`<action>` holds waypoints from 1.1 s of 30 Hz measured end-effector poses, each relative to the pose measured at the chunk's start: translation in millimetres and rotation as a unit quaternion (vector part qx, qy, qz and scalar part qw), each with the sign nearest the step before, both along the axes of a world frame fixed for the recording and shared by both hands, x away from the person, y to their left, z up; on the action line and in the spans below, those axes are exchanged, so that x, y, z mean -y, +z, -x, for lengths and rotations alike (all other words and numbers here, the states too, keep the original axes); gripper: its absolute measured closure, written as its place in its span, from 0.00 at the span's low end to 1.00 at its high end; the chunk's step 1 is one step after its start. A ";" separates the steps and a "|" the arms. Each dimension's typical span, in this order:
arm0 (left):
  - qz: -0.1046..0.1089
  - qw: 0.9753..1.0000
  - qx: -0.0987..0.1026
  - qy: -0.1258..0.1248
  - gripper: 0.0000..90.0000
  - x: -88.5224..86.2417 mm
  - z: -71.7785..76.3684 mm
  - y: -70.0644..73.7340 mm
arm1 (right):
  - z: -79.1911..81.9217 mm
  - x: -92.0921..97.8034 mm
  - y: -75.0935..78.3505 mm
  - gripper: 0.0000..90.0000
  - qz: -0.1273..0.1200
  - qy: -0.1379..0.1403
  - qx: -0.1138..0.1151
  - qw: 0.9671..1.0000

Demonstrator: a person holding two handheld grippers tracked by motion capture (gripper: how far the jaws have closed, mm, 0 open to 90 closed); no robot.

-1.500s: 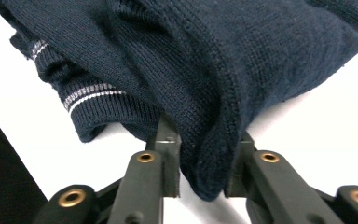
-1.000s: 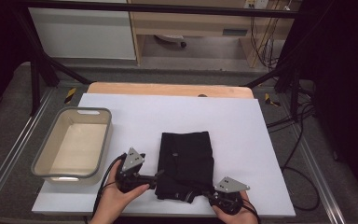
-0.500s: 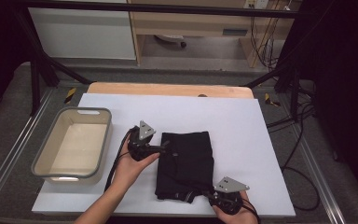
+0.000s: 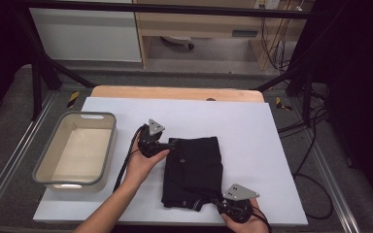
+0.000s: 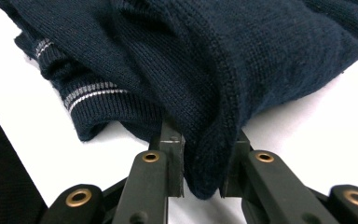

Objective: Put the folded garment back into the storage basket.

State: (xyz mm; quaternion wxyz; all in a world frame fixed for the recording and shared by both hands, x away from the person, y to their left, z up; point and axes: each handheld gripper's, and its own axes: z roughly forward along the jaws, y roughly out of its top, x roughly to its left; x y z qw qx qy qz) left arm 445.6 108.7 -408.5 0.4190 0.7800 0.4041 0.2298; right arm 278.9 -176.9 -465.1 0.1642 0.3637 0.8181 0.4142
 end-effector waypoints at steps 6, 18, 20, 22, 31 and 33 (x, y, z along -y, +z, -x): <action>-0.007 1.000 0.000 0.000 0.18 1.1 -3.3 1.9 | 0.1 0.1 -0.4 0.85 -0.001 0.001 0.001 1.000; -0.016 1.000 -0.010 0.009 0.20 0.8 -12.3 -5.2 | 0.0 0.6 -0.9 0.85 -0.004 0.002 0.003 1.000; -0.016 1.000 -0.013 0.011 0.20 0.5 -13.3 -6.3 | 0.0 0.7 -1.0 0.85 -0.003 0.002 0.003 1.000; -0.017 1.000 -0.015 0.011 0.20 0.6 -13.7 -7.2 | 0.2 0.7 -1.0 0.85 -0.003 0.002 0.003 1.000; -0.024 0.999 -0.024 0.012 0.20 1.7 -16.6 -12.8 | 0.2 0.6 -1.1 0.85 -0.003 0.002 0.004 1.000; -0.030 0.999 -0.026 0.014 0.20 1.2 -17.8 -14.8 | 0.3 0.7 -1.1 0.85 -0.003 0.002 0.004 1.000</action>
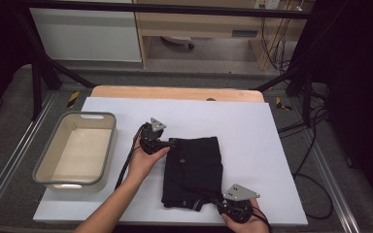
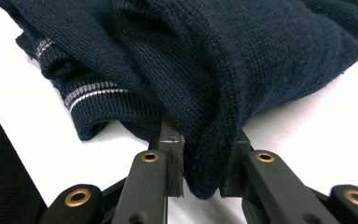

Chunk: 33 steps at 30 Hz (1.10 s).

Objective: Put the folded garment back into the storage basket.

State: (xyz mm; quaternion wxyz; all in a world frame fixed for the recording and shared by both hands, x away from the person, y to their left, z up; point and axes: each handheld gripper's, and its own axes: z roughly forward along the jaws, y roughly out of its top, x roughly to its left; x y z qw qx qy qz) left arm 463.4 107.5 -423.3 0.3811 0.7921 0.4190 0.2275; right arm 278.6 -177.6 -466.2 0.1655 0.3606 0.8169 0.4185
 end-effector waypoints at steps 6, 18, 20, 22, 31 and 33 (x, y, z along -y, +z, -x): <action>-0.004 1.000 -0.012 0.006 0.20 -2.5 -2.9 -7.9 | 0.0 0.1 -0.1 0.84 0.000 0.000 0.000 1.000; 0.008 0.998 -0.054 -0.010 0.21 1.1 -6.4 -28.6 | -0.2 0.5 -0.2 0.84 -0.001 0.001 0.000 1.000; 0.016 0.998 -0.058 -0.018 0.22 3.7 -6.8 -31.0 | -0.2 0.4 -0.2 0.84 -0.001 0.001 -0.001 1.000; 0.026 0.998 -0.057 -0.028 0.27 5.2 -7.4 -32.2 | -0.2 0.4 -0.2 0.84 -0.001 0.001 -0.001 1.000; 0.049 0.993 -0.087 -0.061 0.62 9.2 -7.7 -29.1 | -0.6 0.2 0.1 0.84 0.000 0.001 -0.002 1.000; 0.053 0.992 -0.095 -0.065 0.70 10.7 -8.0 -28.0 | -0.7 0.3 0.2 0.84 -0.001 0.001 -0.003 1.000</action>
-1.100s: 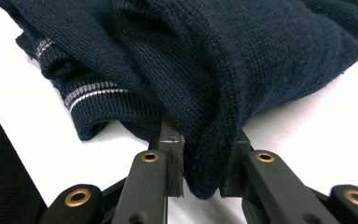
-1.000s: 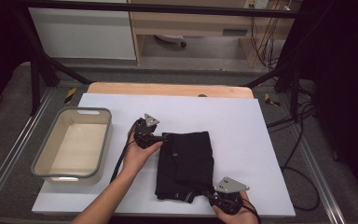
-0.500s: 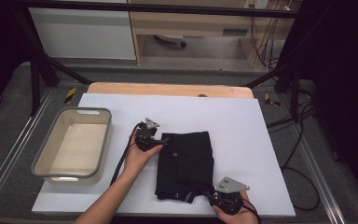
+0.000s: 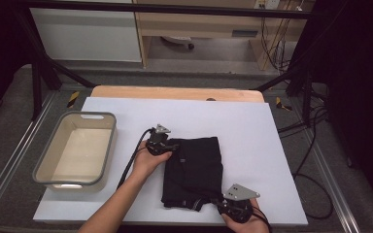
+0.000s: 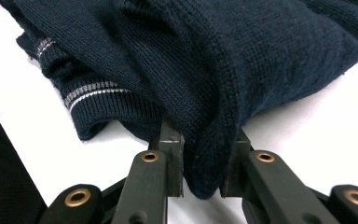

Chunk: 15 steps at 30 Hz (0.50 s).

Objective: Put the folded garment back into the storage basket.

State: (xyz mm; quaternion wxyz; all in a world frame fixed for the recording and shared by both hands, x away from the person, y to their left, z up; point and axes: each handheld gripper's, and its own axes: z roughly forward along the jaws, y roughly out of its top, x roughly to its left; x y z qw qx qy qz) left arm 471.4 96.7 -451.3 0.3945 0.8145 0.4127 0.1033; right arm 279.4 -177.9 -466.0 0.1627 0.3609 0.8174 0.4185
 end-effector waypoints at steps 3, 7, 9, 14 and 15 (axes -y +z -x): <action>0.005 1.000 0.001 -0.001 0.82 1.1 0.6 1.1 | -0.3 0.0 0.3 0.85 0.000 0.001 -0.001 1.000; 0.004 1.000 -0.009 0.004 0.87 1.1 0.0 8.3 | -0.4 1.0 1.4 0.87 0.004 0.010 0.006 1.000; 0.010 1.000 -0.012 0.000 0.88 0.3 -1.1 16.3 | -0.3 1.3 3.5 0.88 0.001 0.009 0.008 1.000; 0.007 1.000 -0.013 -0.013 0.89 2.3 -1.9 36.6 | 0.2 0.1 15.9 0.90 -0.002 0.009 0.022 1.000; 0.005 1.000 -0.013 -0.013 0.89 2.9 -2.2 40.3 | -0.3 -0.4 19.4 0.90 -0.003 0.008 0.024 1.000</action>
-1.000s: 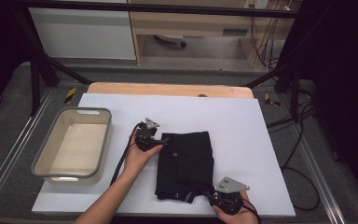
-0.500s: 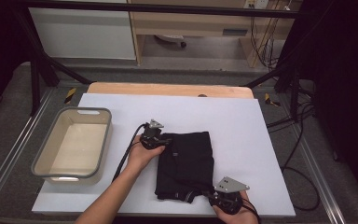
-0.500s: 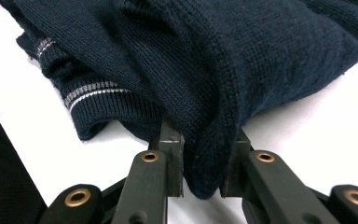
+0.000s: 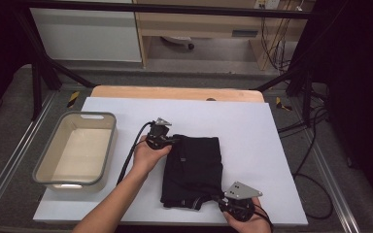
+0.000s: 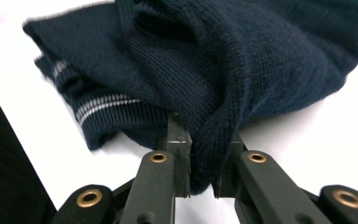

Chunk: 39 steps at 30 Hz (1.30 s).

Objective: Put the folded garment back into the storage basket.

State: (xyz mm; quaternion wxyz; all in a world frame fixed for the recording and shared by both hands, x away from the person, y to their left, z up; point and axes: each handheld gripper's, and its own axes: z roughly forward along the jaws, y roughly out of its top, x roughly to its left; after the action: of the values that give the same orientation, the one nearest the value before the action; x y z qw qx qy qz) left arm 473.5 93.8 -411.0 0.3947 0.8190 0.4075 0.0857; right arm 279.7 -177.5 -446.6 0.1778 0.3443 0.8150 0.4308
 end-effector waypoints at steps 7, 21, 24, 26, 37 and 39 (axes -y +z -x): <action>-0.008 1.000 0.015 -0.004 0.89 -0.5 -0.7 30.0 | -5.8 -8.6 21.1 0.91 0.008 0.014 0.008 1.000; -0.026 0.999 0.043 0.000 0.89 -19.5 2.1 88.3 | -29.6 -25.4 57.9 0.91 -0.023 0.052 -0.006 0.998; -0.028 0.998 0.048 0.000 0.89 -22.9 3.7 95.9 | -33.2 -29.0 63.1 0.91 -0.027 0.061 -0.011 0.998; -0.030 0.998 0.049 -0.001 0.89 -24.5 4.5 99.2 | -34.7 -30.9 65.0 0.91 -0.028 0.065 -0.012 0.997; -0.037 0.998 0.051 -0.010 0.89 -22.1 8.1 105.8 | -39.3 -36.6 65.6 0.92 -0.032 0.077 -0.026 0.996; -0.036 0.998 0.050 -0.009 0.89 -22.4 8.5 107.4 | -39.7 -36.8 66.3 0.92 -0.035 0.076 -0.029 0.996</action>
State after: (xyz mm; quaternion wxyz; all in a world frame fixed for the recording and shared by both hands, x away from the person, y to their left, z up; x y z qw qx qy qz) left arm 465.1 116.2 -303.6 0.3855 0.8310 0.3767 0.1377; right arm 319.4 -140.7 -380.3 0.1090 0.2996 0.8279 0.4614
